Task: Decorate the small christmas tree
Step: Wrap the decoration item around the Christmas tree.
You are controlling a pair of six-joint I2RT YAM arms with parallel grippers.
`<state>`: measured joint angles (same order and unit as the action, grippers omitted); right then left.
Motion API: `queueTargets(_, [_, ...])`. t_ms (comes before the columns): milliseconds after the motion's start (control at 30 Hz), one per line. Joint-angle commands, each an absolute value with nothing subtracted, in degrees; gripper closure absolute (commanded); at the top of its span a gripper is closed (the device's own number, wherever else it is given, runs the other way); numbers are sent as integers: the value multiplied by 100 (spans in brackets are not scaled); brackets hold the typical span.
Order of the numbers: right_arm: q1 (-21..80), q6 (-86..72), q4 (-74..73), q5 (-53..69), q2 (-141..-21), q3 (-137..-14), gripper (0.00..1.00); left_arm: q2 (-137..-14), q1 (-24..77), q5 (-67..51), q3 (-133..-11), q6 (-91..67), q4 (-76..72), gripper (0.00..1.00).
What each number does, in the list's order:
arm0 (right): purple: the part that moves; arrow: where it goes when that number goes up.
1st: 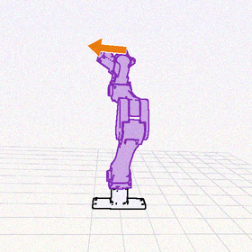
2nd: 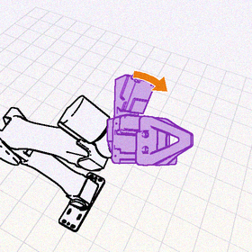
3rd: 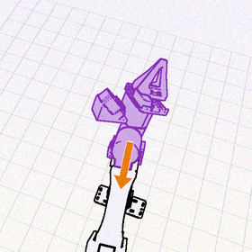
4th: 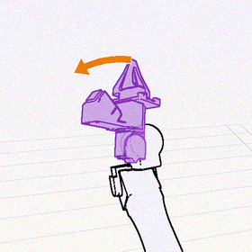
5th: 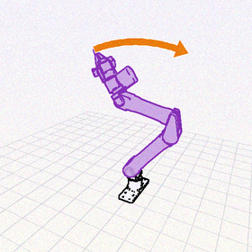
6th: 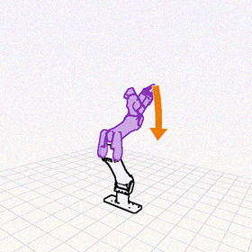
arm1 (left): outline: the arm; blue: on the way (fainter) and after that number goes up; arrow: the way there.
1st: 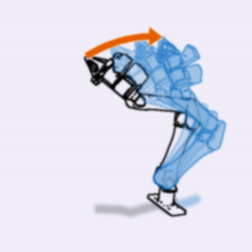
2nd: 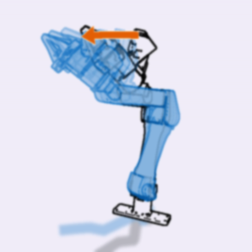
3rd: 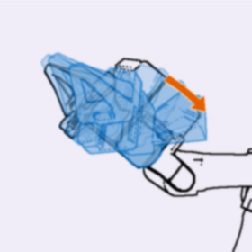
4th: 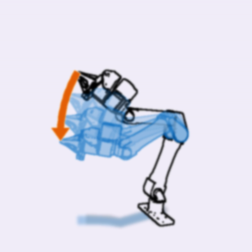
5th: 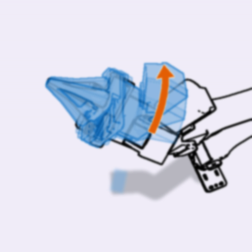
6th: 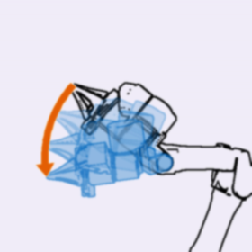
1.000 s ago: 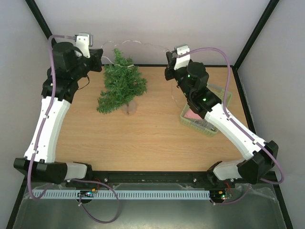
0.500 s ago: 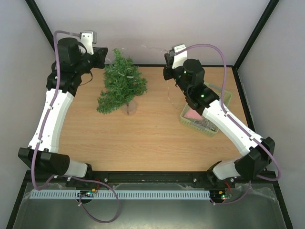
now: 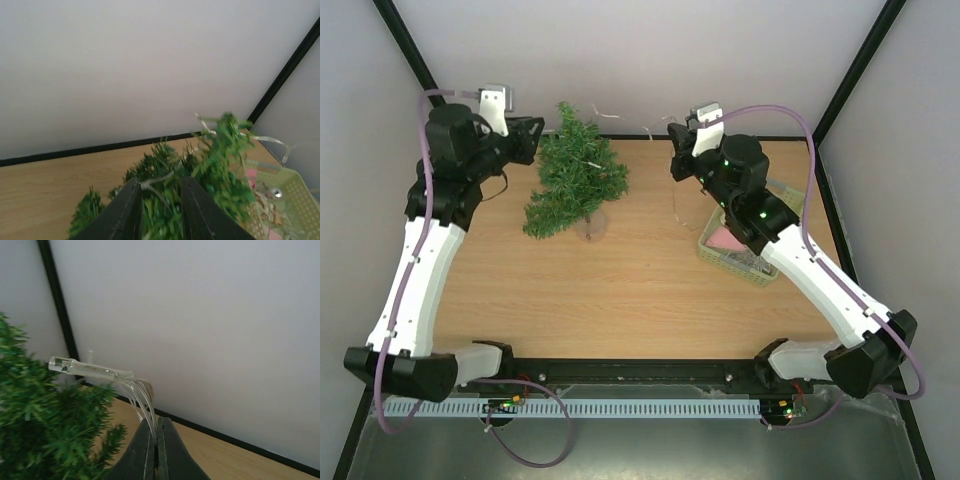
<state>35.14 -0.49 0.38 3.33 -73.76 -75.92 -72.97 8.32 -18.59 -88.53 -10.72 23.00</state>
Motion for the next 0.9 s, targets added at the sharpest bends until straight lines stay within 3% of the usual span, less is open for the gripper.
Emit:
queueTargets(0, [3489, -166, -203, 1203, -7127, -7561, 98, -6792, 800, -2105, -8287, -1150, 2090, 76])
queueTargets(400, [3695, -1185, -856, 2849, -6861, -7354, 98, -5474, 1183, -2607, -6736, -958, 1512, 72])
queueTargets(733, [4319, -1772, -320, 3355, -6771, -6736, 98, -4726, 1879, -2901, -5596, -952, 935, 66])
queueTargets(867, [4443, -1795, -276, 3194, -6730, -6567, 98, -4540, 1961, -2404, -5408, -914, 863, 64])
